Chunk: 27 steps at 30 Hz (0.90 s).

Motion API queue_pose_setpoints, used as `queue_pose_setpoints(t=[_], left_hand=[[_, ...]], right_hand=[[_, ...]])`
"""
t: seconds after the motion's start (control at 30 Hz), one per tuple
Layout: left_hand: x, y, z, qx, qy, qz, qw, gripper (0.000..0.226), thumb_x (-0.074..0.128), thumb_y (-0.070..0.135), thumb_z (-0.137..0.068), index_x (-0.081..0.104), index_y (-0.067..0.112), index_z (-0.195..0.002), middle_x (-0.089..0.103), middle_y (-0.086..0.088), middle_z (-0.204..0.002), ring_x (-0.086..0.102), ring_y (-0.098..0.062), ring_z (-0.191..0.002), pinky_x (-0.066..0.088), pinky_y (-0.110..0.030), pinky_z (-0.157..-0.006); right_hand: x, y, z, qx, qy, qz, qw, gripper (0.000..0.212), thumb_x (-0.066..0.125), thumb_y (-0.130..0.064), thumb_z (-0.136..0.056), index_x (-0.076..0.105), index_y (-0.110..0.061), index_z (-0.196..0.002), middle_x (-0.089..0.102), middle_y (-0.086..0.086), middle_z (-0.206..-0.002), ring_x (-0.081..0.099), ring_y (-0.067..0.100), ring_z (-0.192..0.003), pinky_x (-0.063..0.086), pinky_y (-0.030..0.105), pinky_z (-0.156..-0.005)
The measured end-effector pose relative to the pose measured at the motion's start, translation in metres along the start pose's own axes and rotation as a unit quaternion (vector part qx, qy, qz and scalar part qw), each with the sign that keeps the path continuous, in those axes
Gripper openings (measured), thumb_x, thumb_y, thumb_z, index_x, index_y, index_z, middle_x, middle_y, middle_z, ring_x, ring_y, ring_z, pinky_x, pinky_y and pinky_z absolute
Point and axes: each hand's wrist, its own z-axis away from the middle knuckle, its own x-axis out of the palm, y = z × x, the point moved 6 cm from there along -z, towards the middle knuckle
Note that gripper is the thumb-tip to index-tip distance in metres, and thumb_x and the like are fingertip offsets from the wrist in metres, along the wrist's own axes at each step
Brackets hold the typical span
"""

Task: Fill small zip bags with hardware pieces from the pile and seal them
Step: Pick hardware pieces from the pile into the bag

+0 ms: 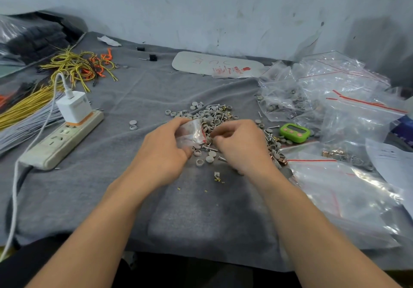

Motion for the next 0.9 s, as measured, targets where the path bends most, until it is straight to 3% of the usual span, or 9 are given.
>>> queue_pose_setpoints(t=[0.07,0.1,0.2,0.37,0.53,0.6,0.7,0.8,0.9], left_hand=[[-0.003,-0.002,-0.001,-0.008,0.015,0.009,1.000,0.060,0.071,0.011,-0.084,0.057,0.037,-0.136,0.063,0.015,-0.115,0.057,-0.011,-0.112,0.027,0.002,-0.068],[-0.004,-0.003,-0.001,-0.013,0.020,0.010,1.000,0.059,0.070,0.011,-0.084,0.057,0.036,-0.136,0.065,0.013,-0.118,0.058,-0.012,-0.116,0.027,-0.002,-0.070],[-0.005,-0.003,-0.001,-0.016,0.026,0.014,0.999,0.058,0.069,0.010,-0.084,0.059,0.036,-0.135,0.066,0.013,-0.118,0.058,-0.010,-0.115,0.028,-0.002,-0.070],[-0.007,-0.002,0.000,-0.018,0.017,0.021,0.999,0.058,0.069,0.008,-0.084,0.060,0.038,-0.133,0.059,0.020,-0.105,0.051,-0.002,-0.098,0.028,0.009,-0.068],[-0.007,0.000,0.002,-0.011,0.018,0.000,1.000,0.056,0.068,0.010,-0.087,0.058,0.037,-0.135,0.056,0.019,-0.104,0.048,-0.003,-0.096,0.027,0.008,-0.067],[-0.007,0.000,0.003,-0.013,0.018,-0.006,1.000,0.057,0.069,0.011,-0.087,0.057,0.037,-0.136,0.054,0.020,-0.103,0.045,-0.003,-0.095,0.027,0.004,-0.066],[-0.006,0.000,0.003,-0.022,0.018,-0.011,1.000,0.058,0.069,0.013,-0.086,0.055,0.038,-0.137,0.055,0.018,-0.105,0.051,-0.008,-0.099,0.025,-0.002,-0.070],[-0.001,0.003,0.006,-0.019,0.010,-0.029,0.999,0.059,0.070,0.019,-0.082,0.055,0.042,-0.134,0.064,0.011,-0.122,0.058,-0.014,-0.114,0.032,-0.015,-0.079],[0.002,0.008,0.009,-0.004,0.002,-0.036,0.999,0.058,0.071,0.022,-0.078,0.057,0.045,-0.130,0.064,0.011,-0.127,0.059,-0.015,-0.116,0.040,-0.025,-0.084]], right_hand=[[0.014,-0.002,0.006,-0.036,-0.058,0.167,0.984,0.023,0.072,-0.021,-0.086,0.079,-0.031,-0.105,0.078,-0.004,-0.103,0.071,0.017,-0.097,0.057,0.033,-0.093],[0.022,-0.002,0.010,-0.043,-0.086,0.203,0.974,0.022,0.072,-0.022,-0.086,0.077,-0.031,-0.105,0.077,-0.001,-0.106,0.070,0.022,-0.101,0.057,0.035,-0.095],[0.032,-0.006,0.017,-0.062,-0.107,0.245,0.962,0.015,0.070,-0.014,-0.086,0.073,-0.028,-0.091,0.074,0.004,-0.098,0.069,0.027,-0.095,0.057,0.032,-0.083],[0.025,-0.010,0.018,-0.068,-0.074,0.263,0.959,0.031,0.059,-0.001,-0.087,0.077,-0.021,-0.101,0.073,0.013,-0.098,0.069,0.035,-0.097,0.057,0.036,-0.080],[0.014,-0.005,0.010,-0.043,-0.047,0.184,0.981,0.048,0.062,0.002,-0.083,0.077,-0.030,-0.115,0.076,0.005,-0.115,0.069,0.027,-0.109,0.056,0.037,-0.097],[0.007,-0.002,0.006,-0.037,-0.024,0.129,0.991,0.036,0.071,-0.004,-0.083,0.079,-0.031,-0.106,0.078,-0.004,-0.105,0.072,0.015,-0.099,0.056,0.024,-0.089],[-0.001,-0.005,0.004,-0.021,-0.015,-0.039,0.999,0.016,0.082,-0.009,-0.077,0.078,-0.024,-0.074,0.076,-0.006,-0.069,0.069,0.004,-0.059,0.051,0.015,-0.056],[0.007,-0.011,0.008,-0.009,-0.078,-0.217,0.973,0.016,0.082,0.005,-0.074,0.078,-0.011,-0.074,0.075,0.007,-0.066,0.070,0.013,-0.055,0.056,0.023,-0.057],[0.013,-0.016,0.007,-0.033,-0.073,-0.239,0.968,0.015,0.081,0.008,-0.075,0.079,-0.007,-0.077,0.076,0.009,-0.069,0.072,0.017,-0.060,0.055,0.025,-0.059]])
